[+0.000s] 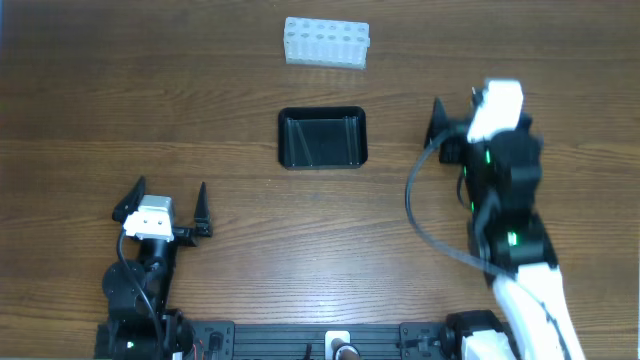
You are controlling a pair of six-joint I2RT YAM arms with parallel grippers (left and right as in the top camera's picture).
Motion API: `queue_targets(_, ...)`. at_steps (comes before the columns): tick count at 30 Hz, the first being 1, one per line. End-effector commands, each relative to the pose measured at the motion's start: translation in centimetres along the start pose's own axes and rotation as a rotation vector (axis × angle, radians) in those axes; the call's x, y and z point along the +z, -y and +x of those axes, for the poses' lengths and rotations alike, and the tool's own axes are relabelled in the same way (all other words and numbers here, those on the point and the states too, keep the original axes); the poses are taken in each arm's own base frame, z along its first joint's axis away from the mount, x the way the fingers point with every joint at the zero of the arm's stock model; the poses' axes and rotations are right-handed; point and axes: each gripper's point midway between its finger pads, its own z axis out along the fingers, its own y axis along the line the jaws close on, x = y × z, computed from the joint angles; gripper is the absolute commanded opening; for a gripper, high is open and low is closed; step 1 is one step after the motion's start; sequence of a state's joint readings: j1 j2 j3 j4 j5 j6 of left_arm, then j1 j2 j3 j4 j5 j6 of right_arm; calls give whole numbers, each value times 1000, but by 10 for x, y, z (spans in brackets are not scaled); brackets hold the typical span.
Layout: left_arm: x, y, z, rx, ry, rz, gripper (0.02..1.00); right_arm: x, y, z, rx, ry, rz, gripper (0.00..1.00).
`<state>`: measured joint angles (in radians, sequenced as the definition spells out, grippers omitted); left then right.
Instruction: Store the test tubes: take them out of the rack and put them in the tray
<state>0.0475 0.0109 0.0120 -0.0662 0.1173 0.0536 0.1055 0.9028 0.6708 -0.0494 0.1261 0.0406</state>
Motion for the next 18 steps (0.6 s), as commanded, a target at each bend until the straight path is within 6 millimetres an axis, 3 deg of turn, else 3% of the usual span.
queue_targets(1, 0, 1, 2, 14, 0, 8, 998, -28, 0, 9, 8, 143, -26, 993)
queue_targets(4, 0, 1, 2, 14, 0, 8, 1000, -42, -2, 18, 17, 234, -51, 991)
queue_targets(7, 0, 1, 2, 14, 0, 8, 1000, -48, -1, 39, 20, 249, -61, 993)
queue_targets(12, 0, 1, 2, 13, 0, 8, 1000, -54, 3, 68, 39, 278, -56, 991)
queue_targets(18, 0, 1, 2, 13, 0, 8, 1000, -57, 8, 87, 18, 293, -28, 993)
